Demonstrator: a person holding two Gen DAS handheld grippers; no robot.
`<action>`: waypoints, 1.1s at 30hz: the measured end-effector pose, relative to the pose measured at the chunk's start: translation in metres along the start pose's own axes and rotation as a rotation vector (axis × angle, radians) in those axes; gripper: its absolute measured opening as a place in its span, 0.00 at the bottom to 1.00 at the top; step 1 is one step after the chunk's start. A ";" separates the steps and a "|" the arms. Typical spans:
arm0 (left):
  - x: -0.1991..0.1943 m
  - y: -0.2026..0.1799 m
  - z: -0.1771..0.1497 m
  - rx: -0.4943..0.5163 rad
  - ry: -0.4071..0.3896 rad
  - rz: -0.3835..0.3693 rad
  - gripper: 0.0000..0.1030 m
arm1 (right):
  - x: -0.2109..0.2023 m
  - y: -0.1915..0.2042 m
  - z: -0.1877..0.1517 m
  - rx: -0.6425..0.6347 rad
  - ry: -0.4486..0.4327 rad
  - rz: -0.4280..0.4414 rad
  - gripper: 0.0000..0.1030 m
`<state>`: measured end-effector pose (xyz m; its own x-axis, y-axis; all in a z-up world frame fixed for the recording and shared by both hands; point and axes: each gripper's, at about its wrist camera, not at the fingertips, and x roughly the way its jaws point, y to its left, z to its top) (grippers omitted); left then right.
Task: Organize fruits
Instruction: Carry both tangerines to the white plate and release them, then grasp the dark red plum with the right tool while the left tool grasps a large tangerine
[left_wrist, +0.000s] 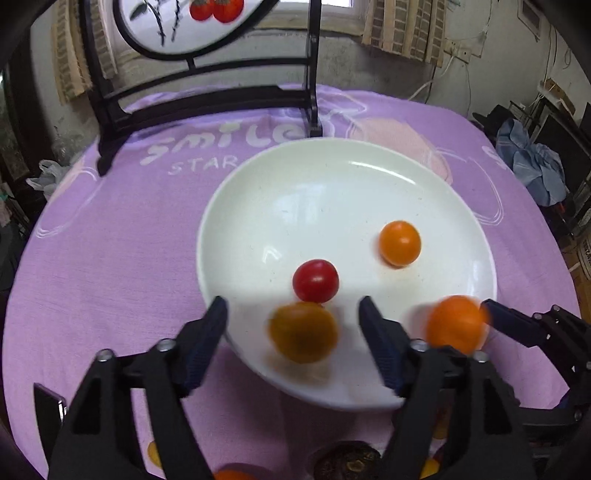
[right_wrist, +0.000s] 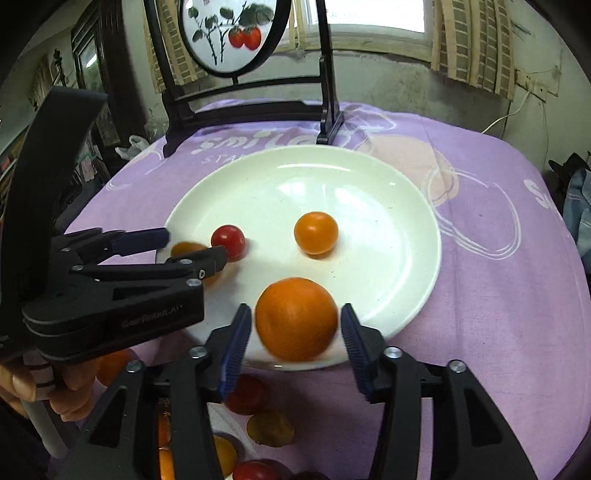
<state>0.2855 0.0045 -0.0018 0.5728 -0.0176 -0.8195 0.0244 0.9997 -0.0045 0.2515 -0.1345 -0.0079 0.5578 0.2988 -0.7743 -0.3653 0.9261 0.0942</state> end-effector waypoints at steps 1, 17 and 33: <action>-0.008 -0.001 -0.001 0.003 -0.020 0.005 0.80 | -0.006 -0.001 -0.002 0.001 -0.010 0.003 0.57; -0.108 -0.006 -0.116 0.065 -0.103 -0.123 0.86 | -0.093 -0.022 -0.118 0.111 -0.045 0.041 0.73; -0.081 0.019 -0.168 -0.022 0.022 -0.199 0.87 | -0.061 0.039 -0.151 0.000 0.087 0.002 0.76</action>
<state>0.1026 0.0277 -0.0318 0.5408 -0.2146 -0.8133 0.1170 0.9767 -0.1799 0.0910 -0.1517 -0.0519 0.4905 0.2791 -0.8255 -0.3660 0.9257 0.0956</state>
